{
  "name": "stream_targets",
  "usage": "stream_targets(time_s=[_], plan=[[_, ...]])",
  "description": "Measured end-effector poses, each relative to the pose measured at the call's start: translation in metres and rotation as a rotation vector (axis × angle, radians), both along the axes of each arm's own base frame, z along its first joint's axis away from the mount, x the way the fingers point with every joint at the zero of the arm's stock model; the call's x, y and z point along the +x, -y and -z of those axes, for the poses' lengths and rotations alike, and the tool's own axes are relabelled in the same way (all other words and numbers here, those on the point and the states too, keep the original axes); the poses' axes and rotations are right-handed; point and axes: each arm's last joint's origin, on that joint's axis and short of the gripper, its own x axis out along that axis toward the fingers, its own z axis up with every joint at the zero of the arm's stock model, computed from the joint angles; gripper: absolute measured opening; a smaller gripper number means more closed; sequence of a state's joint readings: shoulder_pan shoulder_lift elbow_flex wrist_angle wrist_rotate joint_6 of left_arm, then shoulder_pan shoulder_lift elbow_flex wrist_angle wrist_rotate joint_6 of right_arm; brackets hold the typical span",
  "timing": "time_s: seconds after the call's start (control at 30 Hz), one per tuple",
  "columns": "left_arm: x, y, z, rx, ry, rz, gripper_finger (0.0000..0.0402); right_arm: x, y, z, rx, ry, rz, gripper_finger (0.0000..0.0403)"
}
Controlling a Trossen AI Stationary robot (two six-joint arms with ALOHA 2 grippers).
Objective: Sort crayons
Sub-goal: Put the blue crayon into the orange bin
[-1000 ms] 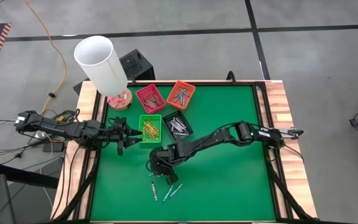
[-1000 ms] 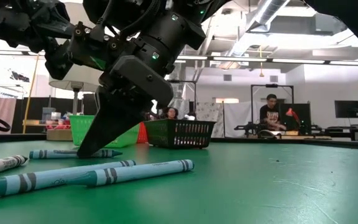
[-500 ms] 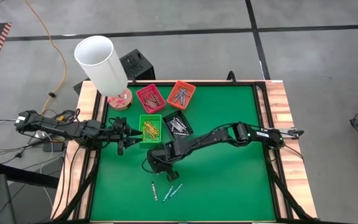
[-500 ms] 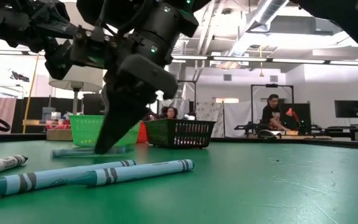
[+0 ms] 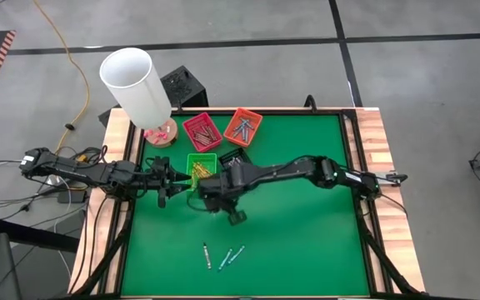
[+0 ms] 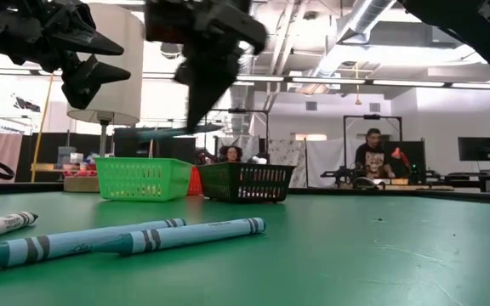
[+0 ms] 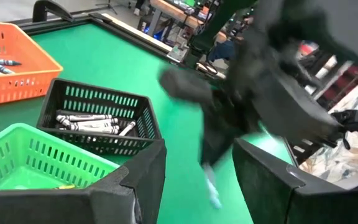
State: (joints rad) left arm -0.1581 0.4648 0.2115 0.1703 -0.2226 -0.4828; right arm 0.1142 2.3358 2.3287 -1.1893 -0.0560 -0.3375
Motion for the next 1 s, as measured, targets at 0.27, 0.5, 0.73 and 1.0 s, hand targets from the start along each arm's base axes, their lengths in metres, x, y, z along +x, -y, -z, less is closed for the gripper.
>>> stream_targets(time_s=[0.27, 0.5, 0.73, 1.0], plan=[[0.0, 0.0, 0.0, -0.007, 0.0, -0.003, 0.0175, -0.021, 0.059, -0.031, -0.109, -0.037, 0.179, 0.0004], [0.0, -0.001, 0.001, -0.036, -0.004, -0.022, 0.0176, -0.028, 0.124, -0.042, -0.201, 0.025, 0.581, 0.0004], [-0.001, -0.002, 0.004, -0.051, -0.033, -0.057, 0.0176, -0.036, 0.188, -0.046, -0.242, 0.173, 1.069, 0.0004], [-0.001, -0.002, 0.005, -0.065, -0.044, -0.089, 0.0176, -0.043, 0.234, -0.049, -0.081, 0.338, 1.455, 0.0004]])
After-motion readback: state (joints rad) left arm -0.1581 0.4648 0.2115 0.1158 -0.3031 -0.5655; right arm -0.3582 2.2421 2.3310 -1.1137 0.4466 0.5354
